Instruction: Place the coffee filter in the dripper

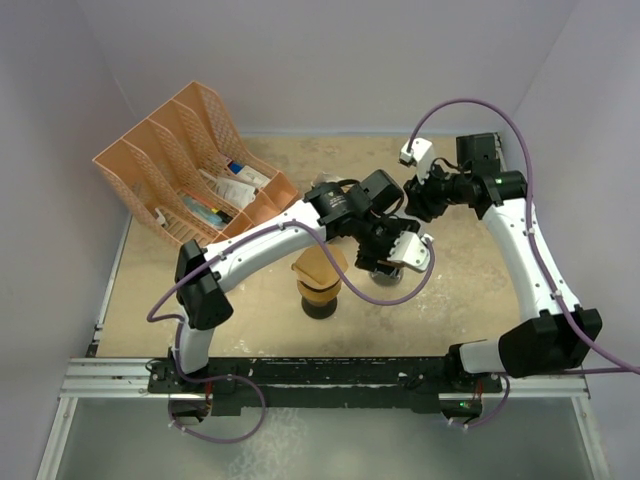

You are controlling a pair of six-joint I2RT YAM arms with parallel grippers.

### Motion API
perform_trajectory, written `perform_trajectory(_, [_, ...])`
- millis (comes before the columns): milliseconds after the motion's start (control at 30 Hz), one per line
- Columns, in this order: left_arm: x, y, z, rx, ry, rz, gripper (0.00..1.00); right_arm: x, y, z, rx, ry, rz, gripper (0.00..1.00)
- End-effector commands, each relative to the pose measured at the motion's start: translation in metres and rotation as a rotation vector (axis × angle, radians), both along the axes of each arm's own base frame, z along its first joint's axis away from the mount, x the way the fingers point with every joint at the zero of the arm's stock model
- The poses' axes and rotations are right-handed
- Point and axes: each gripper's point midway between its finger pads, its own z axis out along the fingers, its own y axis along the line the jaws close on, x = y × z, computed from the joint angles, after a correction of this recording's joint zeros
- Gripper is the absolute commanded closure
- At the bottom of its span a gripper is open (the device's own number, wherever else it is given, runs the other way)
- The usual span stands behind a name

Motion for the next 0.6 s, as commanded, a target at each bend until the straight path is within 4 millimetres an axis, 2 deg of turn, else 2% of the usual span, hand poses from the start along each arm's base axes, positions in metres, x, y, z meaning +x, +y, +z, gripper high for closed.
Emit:
perform_trajectory(0, [-0.009, -0.004, 0.003, -0.035, 0.03, -0.029, 0.33, 0.002, -0.009, -0.003, -0.037, -0.012, -0.019, 0.54])
perform_trajectory(133, [-0.01, -0.003, -0.005, -0.026, 0.044, -0.025, 0.33, 0.002, -0.013, -0.01, -0.059, -0.004, -0.03, 0.53])
perform_trajectory(567, [-0.01, -0.005, -0.013, -0.021, 0.061, -0.002, 0.34, -0.001, -0.02, -0.03, -0.098, 0.027, -0.031, 0.52])
